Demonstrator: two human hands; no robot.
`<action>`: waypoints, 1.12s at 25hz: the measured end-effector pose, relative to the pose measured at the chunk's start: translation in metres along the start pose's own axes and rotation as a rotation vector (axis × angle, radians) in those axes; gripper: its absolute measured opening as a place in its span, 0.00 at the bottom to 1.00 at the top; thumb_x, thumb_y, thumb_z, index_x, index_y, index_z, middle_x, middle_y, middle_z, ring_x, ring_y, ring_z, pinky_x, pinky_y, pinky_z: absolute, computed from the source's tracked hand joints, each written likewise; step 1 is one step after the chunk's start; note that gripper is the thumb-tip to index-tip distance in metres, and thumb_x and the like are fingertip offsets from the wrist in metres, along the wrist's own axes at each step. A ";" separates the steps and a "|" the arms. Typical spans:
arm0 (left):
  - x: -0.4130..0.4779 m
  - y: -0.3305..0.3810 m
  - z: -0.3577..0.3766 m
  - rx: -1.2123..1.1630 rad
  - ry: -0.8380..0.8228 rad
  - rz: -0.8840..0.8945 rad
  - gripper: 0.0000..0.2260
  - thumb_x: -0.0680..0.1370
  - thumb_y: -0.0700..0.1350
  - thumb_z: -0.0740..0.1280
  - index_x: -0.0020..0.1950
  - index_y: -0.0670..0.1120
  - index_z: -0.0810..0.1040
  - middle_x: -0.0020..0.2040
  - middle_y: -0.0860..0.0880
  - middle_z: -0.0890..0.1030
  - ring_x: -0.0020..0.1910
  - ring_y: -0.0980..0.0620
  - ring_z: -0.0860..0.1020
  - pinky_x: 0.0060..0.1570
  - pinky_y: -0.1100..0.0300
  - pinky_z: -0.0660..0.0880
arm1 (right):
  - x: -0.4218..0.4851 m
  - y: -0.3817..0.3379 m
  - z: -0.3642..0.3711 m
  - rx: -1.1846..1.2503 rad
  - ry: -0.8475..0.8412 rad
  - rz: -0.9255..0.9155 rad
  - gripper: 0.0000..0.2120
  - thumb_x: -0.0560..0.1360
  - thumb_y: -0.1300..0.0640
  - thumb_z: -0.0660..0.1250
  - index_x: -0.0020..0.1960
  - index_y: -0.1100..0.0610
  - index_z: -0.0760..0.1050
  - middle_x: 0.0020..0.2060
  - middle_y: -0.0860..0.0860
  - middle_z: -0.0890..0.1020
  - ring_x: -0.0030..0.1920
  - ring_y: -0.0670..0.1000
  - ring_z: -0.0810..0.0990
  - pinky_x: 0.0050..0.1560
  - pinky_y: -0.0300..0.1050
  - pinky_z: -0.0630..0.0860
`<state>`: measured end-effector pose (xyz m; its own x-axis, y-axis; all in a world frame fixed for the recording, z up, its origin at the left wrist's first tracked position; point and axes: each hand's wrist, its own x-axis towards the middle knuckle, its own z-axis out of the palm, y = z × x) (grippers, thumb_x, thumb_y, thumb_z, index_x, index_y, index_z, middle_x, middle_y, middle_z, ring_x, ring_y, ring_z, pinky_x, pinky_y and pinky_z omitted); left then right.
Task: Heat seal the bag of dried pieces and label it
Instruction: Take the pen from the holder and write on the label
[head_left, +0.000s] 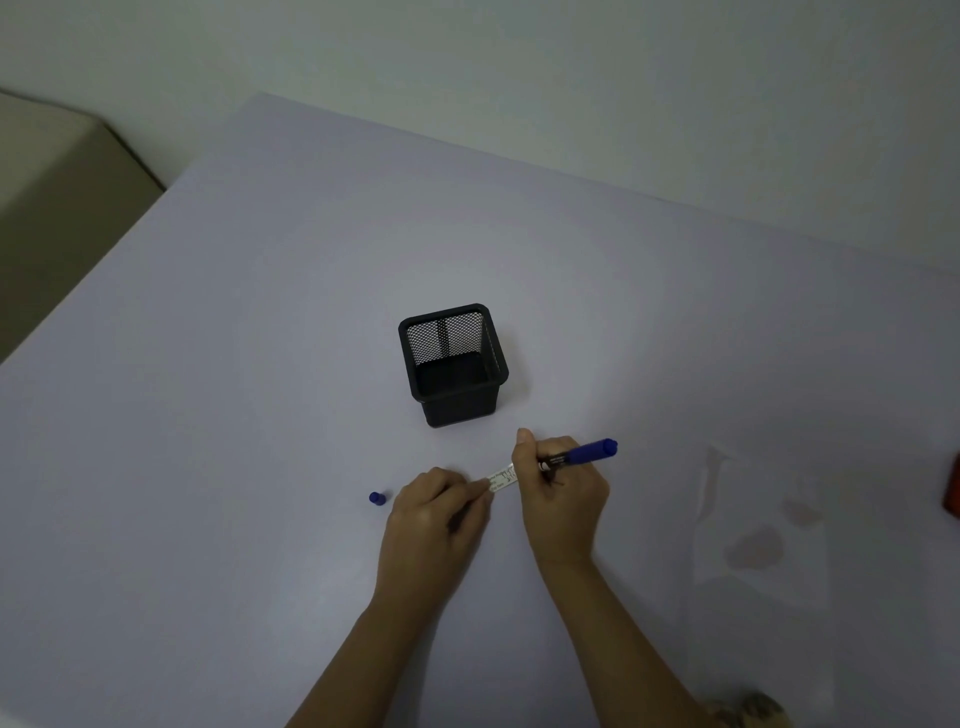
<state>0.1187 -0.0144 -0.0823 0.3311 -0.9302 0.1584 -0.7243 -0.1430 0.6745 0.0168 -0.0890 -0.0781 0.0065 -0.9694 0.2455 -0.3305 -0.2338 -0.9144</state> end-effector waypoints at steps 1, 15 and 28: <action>0.000 0.000 0.000 0.003 -0.003 0.003 0.15 0.74 0.52 0.63 0.46 0.43 0.84 0.37 0.49 0.80 0.35 0.56 0.76 0.36 0.65 0.74 | 0.000 -0.001 -0.001 0.005 0.001 0.030 0.14 0.73 0.53 0.65 0.32 0.58 0.74 0.24 0.43 0.72 0.28 0.49 0.74 0.27 0.30 0.69; 0.005 0.024 -0.030 -0.120 0.103 -0.057 0.05 0.73 0.42 0.68 0.44 0.42 0.82 0.40 0.52 0.76 0.37 0.63 0.72 0.40 0.80 0.68 | 0.020 -0.018 -0.040 0.604 -0.003 0.700 0.16 0.80 0.52 0.52 0.42 0.56 0.75 0.28 0.45 0.82 0.26 0.43 0.77 0.31 0.33 0.77; -0.005 0.019 -0.071 -0.281 0.074 -0.444 0.08 0.75 0.37 0.67 0.50 0.47 0.82 0.44 0.54 0.83 0.45 0.58 0.80 0.44 0.76 0.73 | 0.015 -0.044 -0.054 0.676 -0.025 0.669 0.08 0.68 0.55 0.64 0.45 0.55 0.69 0.32 0.46 0.83 0.36 0.43 0.82 0.38 0.35 0.80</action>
<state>0.1461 0.0118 -0.0193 0.6180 -0.7731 -0.1426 -0.3185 -0.4120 0.8537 -0.0198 -0.0893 -0.0169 0.0364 -0.9173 -0.3965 0.3430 0.3841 -0.8572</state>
